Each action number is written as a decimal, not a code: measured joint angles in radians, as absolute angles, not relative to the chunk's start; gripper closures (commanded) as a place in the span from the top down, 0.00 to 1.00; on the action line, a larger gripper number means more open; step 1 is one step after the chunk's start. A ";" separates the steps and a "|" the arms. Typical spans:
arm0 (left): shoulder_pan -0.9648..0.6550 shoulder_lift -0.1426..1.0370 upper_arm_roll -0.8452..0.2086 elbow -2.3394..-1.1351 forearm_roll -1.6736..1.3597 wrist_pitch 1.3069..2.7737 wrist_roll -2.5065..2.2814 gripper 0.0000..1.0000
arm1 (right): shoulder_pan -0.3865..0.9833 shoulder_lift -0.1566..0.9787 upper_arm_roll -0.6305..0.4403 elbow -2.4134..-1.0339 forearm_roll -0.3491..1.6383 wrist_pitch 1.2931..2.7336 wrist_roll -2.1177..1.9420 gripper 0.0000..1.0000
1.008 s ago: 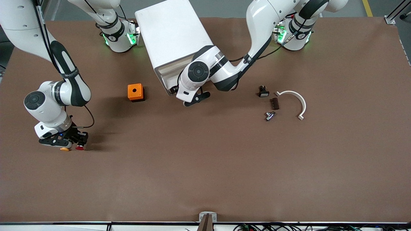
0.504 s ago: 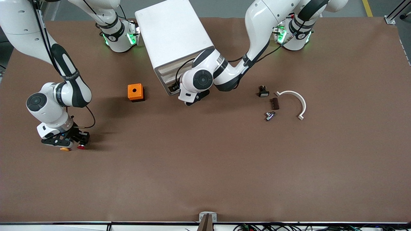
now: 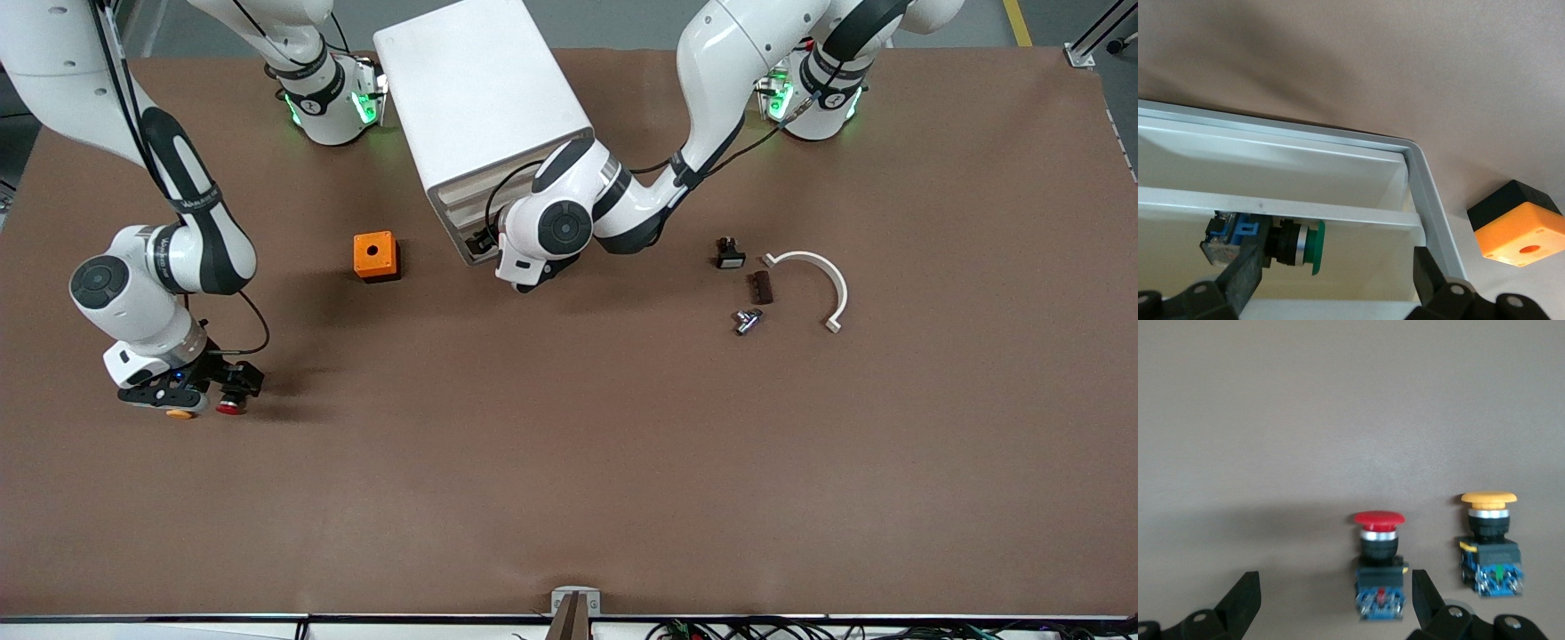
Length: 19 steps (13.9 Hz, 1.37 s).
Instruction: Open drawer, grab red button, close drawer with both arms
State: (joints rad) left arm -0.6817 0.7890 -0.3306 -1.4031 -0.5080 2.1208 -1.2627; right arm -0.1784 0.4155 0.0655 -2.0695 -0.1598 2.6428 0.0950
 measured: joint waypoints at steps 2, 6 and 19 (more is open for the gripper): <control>-0.681 0.790 -0.329 -1.404 -0.533 2.121 -1.271 1.00 | -0.175 0.347 0.083 -2.064 -0.142 2.538 0.112 1.00; -0.678 0.790 -0.326 -1.404 -0.542 2.121 -1.279 1.00 | -0.156 0.207 0.116 -2.037 -0.040 2.296 0.126 1.00; -0.409 0.565 -0.315 -1.363 -0.175 2.016 -1.267 1.00 | -0.098 0.068 0.120 -1.581 -0.016 1.685 0.206 1.00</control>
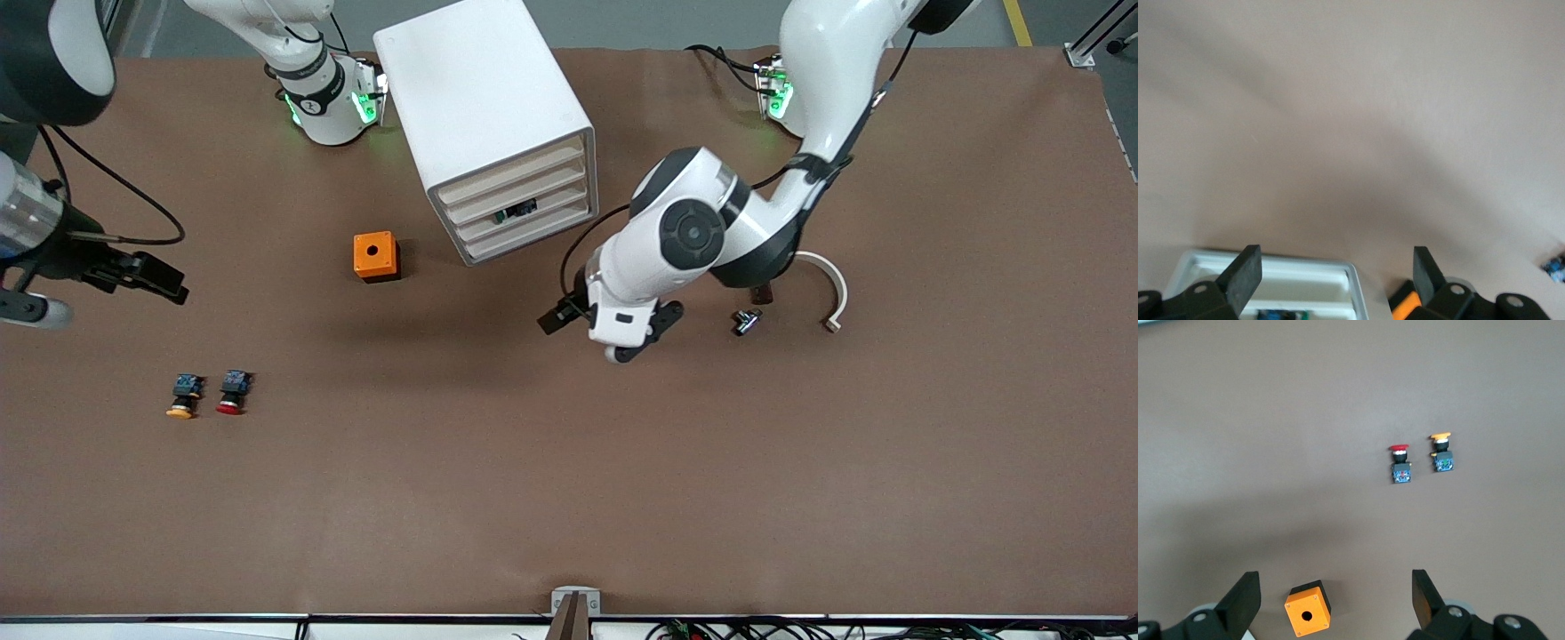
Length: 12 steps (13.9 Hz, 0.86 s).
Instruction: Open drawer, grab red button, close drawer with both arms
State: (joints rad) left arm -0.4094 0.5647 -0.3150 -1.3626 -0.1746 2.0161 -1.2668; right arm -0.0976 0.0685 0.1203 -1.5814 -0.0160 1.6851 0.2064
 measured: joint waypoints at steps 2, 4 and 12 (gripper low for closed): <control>-0.346 0.491 -0.313 -1.362 -0.149 1.932 -1.179 1.00 | -0.098 0.069 0.120 -1.539 -0.016 1.673 0.206 1.00; -0.266 0.417 -0.312 -1.362 -0.147 1.832 -1.043 1.00 | -0.096 0.070 0.120 -1.511 -0.015 1.655 0.206 1.00; 0.026 0.199 -0.309 -1.371 -0.135 1.513 -0.529 1.00 | -0.063 0.077 0.121 -1.392 -0.016 1.598 0.206 1.00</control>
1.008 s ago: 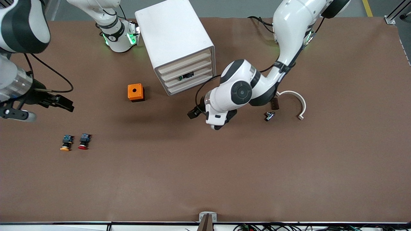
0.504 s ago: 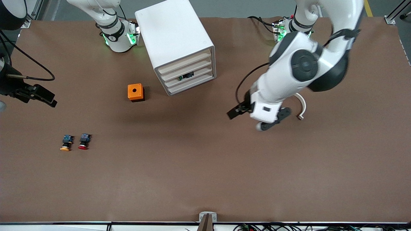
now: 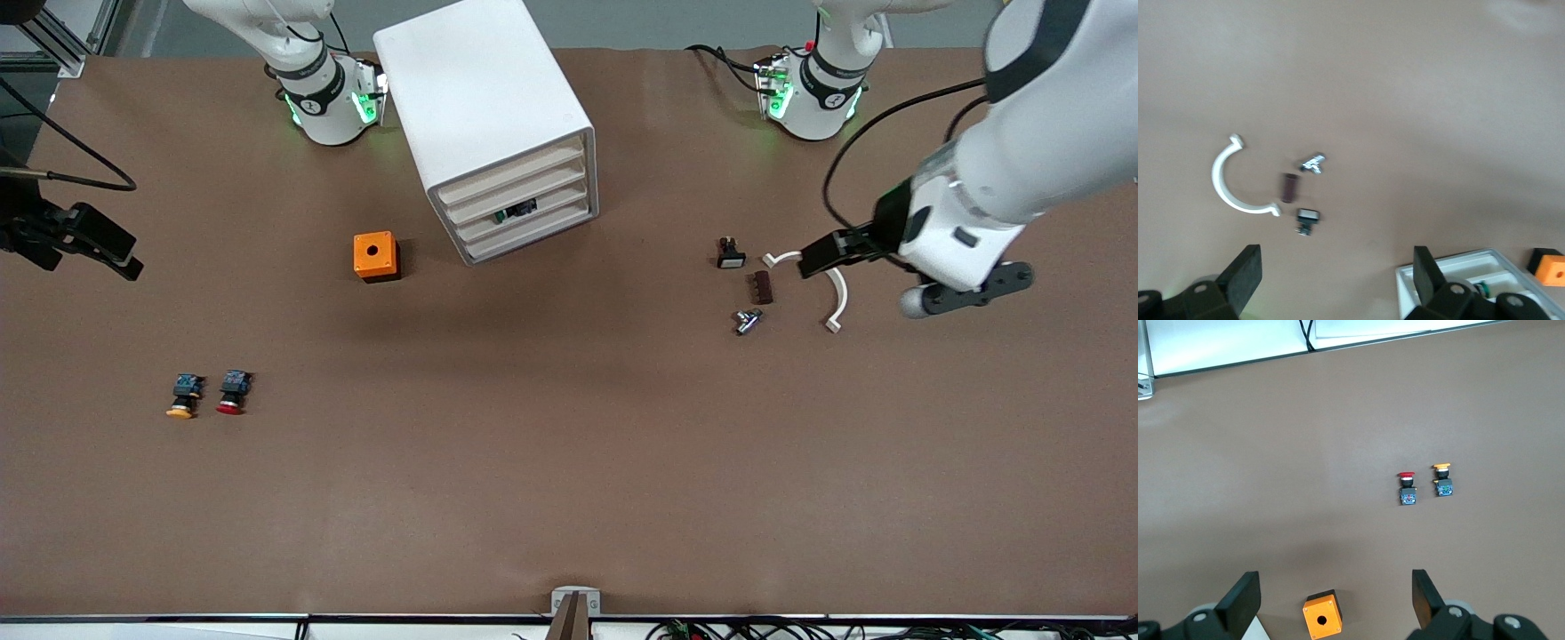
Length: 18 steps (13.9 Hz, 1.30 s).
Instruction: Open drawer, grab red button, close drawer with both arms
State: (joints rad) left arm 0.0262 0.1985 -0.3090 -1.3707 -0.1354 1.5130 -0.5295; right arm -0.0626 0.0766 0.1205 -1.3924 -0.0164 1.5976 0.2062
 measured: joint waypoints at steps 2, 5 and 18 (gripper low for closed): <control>0.087 0.186 -0.308 -1.374 -0.131 1.507 -0.434 1.00 | -0.059 0.077 0.121 -1.391 -0.016 1.597 0.206 1.00; 0.134 0.184 -0.307 -1.376 -0.091 1.506 -0.348 1.00 | -0.046 0.064 0.121 -1.391 -0.016 1.608 0.206 1.00; -0.048 0.139 -0.011 -1.376 -0.059 1.515 -0.117 1.00 | -0.040 -0.043 0.120 -1.526 -0.017 1.693 0.194 1.00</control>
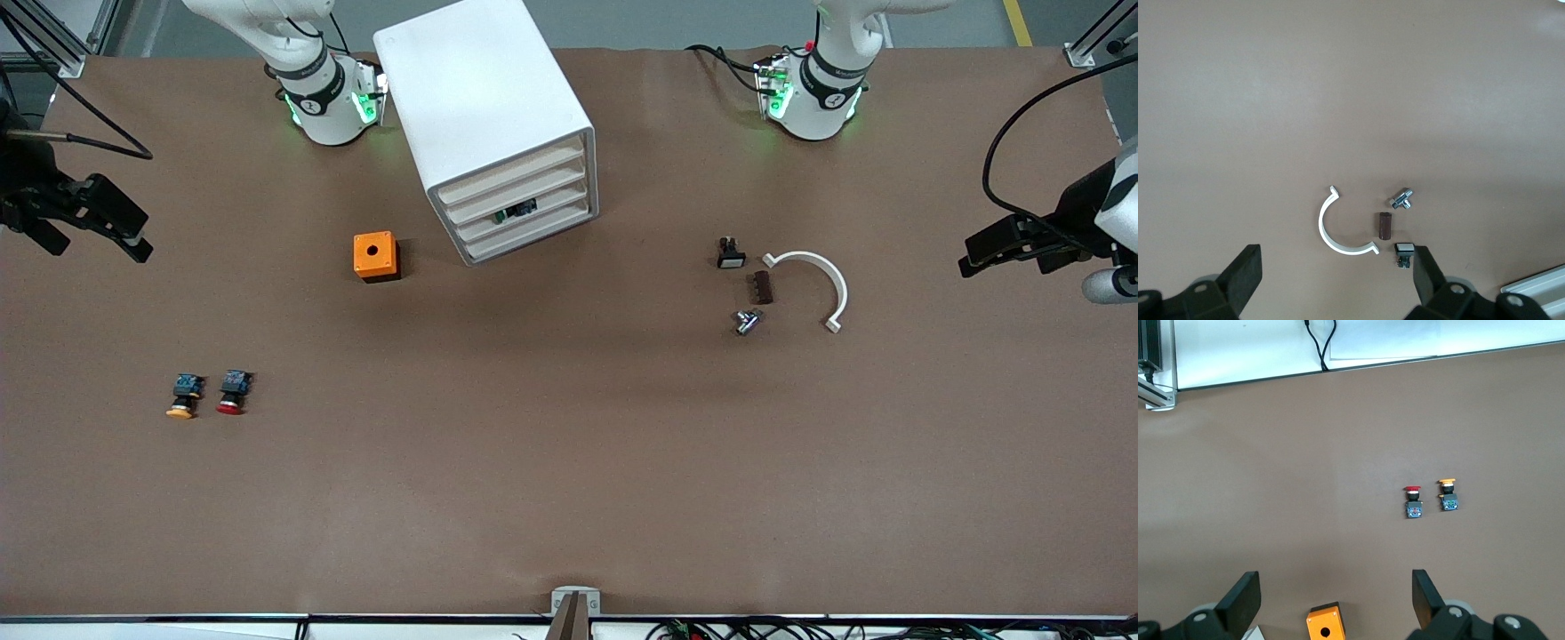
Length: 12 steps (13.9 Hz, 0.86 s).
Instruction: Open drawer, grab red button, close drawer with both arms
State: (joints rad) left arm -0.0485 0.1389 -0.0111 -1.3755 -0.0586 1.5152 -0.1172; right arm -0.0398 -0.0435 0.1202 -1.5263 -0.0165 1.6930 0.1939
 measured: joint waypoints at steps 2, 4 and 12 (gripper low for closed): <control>-0.048 0.134 -0.008 -1.376 -0.059 1.518 -0.115 1.00 | -0.040 -0.044 0.119 -1.514 -0.017 1.651 0.177 1.00; -0.045 0.132 -0.006 -1.376 -0.058 1.518 -0.115 1.00 | -0.040 -0.044 0.119 -1.511 -0.017 1.626 0.170 1.00; -0.038 0.115 -0.004 -1.376 -0.022 1.515 -0.097 1.00 | -0.040 -0.044 0.119 -1.511 -0.017 1.618 0.168 1.00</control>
